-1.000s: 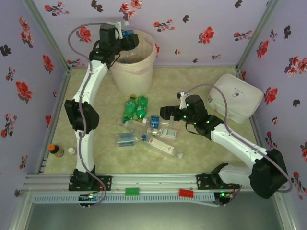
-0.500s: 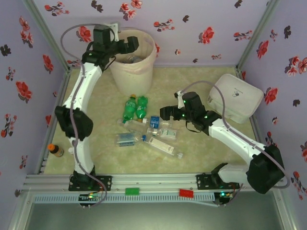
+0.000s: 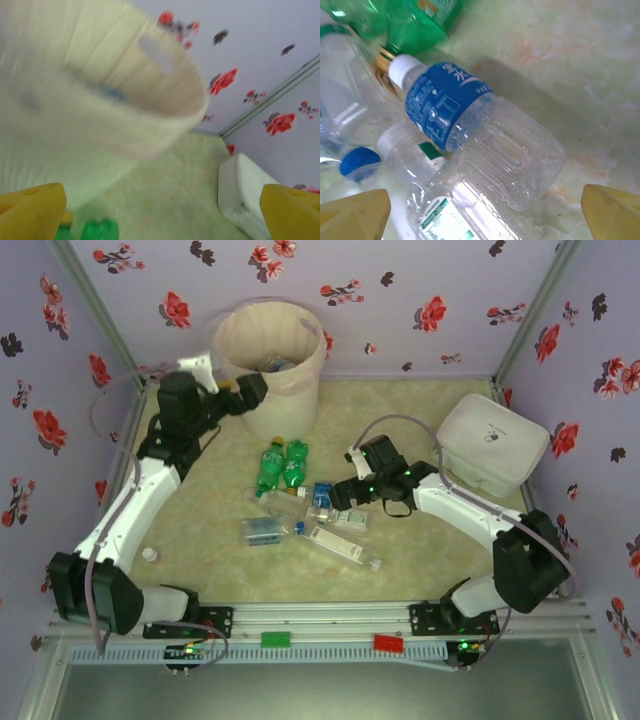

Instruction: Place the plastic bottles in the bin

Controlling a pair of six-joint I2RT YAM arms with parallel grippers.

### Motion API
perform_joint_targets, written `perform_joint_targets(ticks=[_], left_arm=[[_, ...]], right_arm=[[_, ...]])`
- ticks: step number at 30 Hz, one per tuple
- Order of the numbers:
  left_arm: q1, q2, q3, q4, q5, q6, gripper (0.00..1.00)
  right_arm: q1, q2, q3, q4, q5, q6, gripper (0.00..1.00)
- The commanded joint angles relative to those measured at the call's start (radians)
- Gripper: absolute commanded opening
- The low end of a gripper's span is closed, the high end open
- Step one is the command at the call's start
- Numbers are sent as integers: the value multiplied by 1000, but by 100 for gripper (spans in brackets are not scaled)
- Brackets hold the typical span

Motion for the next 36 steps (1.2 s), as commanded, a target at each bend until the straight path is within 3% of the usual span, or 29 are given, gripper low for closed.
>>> perform_joint_targets(ticks=[1,9,15,26,36], left_arm=[[-11,-97,-178,116,35,-167,100],[-36,-278,-475,63,28,-284,100],[-106,-296,-612,219,-85,-379,100],[-167,-138,-517,261,-79,-320,100],[-186,-108,-528,272,-87,-329,100]], right_arm=[[18,48,43,1,30,-84,98],[30,164,122,-31,62,-183,97],[31,233,172,-38,48,-199,97],[28,317,181,14,108,-203,96],[-13,372,150,80,126,-178,83]])
